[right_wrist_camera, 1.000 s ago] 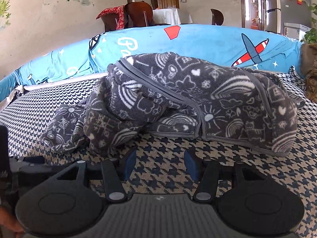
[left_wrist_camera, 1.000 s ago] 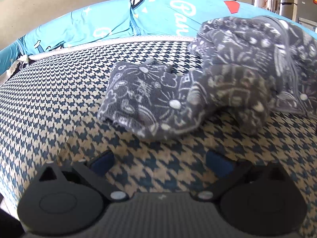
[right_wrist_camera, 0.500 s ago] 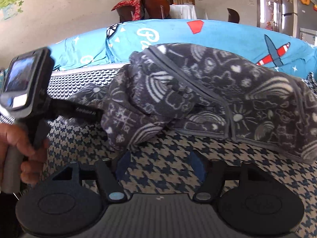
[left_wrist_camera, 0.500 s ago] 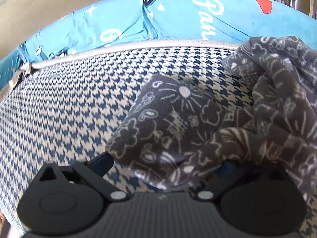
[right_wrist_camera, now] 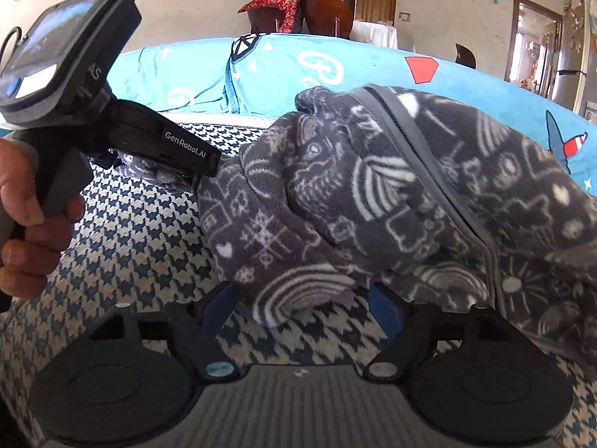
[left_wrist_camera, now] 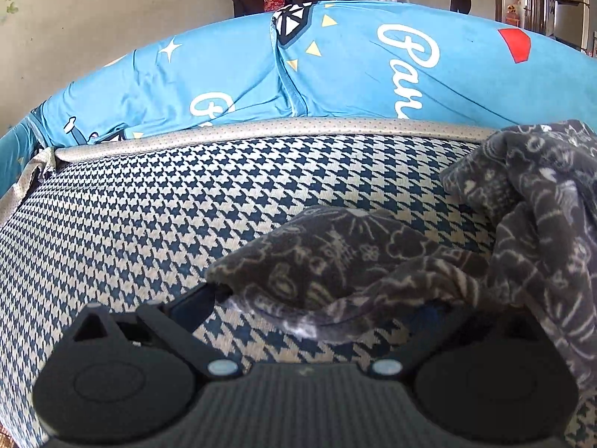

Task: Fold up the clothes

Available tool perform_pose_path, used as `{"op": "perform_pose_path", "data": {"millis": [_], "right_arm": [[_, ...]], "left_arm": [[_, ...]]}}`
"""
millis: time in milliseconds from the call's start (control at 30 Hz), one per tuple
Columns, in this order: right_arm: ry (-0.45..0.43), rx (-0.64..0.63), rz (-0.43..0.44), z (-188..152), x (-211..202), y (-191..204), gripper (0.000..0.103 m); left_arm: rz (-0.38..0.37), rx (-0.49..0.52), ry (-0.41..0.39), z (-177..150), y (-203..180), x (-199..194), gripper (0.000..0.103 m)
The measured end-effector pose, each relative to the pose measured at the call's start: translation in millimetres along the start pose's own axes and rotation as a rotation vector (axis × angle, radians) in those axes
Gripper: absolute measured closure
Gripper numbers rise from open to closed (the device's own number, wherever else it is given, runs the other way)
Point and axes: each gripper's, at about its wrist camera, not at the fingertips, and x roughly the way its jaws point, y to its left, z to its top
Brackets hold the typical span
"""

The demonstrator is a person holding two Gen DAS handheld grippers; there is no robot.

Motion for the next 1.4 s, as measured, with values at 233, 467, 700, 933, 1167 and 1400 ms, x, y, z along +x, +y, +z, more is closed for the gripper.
{"op": "perform_pose_path", "data": {"millis": [233,467,700,933,1167,1400], "right_arm": [[-0.022,-0.042,-0.027,11.3,24.0,13.4,0.023],[-0.056,-0.020,-0.045,18.5,37.9,11.6,0.052],[-0.092,0.028,0.054,29.3,14.6,11.8,0.089],[-0.152,0.091,0.513,43.7,-41.7,17.5,0.090],[-0.094,-0.010,0.591,36.5,-45.2,33.0,0.080],[-0.076,-0.086,0.517,28.5,-49.2,30.7,0.072]], "left_arm": [[0.019,-0.044,-0.046,18.1,-0.2,4.9,0.000],[0.024,-0.088,-0.053,25.4,3.7,14.0,0.000],[0.022,-0.113,-0.082,30.3,8.1,3.5,0.000],[0.034,-0.237,-0.160,42.2,46.0,-21.7,0.000],[0.112,-0.266,-0.157,41.2,71.7,-21.6,0.000],[0.091,-0.241,-0.164,31.3,72.7,-33.1,0.000]]}}
